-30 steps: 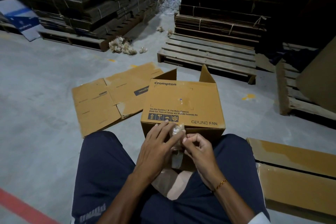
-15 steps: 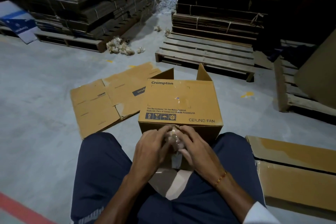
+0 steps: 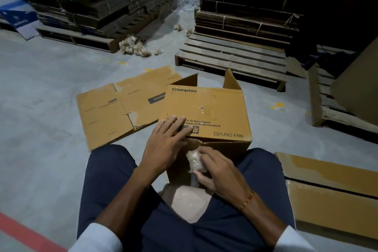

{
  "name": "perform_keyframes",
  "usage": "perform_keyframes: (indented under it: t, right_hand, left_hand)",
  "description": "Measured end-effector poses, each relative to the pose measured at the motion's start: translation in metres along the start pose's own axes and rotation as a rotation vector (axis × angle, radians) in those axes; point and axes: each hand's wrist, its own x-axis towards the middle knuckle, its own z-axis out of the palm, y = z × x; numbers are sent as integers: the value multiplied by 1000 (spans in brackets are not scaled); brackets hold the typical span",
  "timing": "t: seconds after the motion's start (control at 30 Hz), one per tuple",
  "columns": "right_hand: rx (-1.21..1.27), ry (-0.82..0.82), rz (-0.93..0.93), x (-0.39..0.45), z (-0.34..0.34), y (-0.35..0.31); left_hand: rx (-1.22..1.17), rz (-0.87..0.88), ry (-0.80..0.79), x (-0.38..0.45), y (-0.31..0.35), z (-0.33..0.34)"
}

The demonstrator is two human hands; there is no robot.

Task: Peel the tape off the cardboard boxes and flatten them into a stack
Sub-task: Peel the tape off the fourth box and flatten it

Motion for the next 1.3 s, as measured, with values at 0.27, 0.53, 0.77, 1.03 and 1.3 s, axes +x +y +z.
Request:
perform_keyframes:
  t: [0.27,0.53,0.77,1.03,1.3]
  right_hand:
    - [827,-89,738,5,4,12]
    - [976,-87,772,16,1,26]
    - [822,-206,633,24,7,33]
    - [434,-64,429,11,13,25]
    - [-155,-254,150,9,17,22]
  left_hand:
    - [-71,-83,-7,19,-1,-1]
    - [-61,-202,115,-23,43,-29]
    - [-934,-609,-365,-28,60,-5]
    - [-1110,-787,-373,-24,57,18]
    - [-1282,-945,-450,-18,38,15]
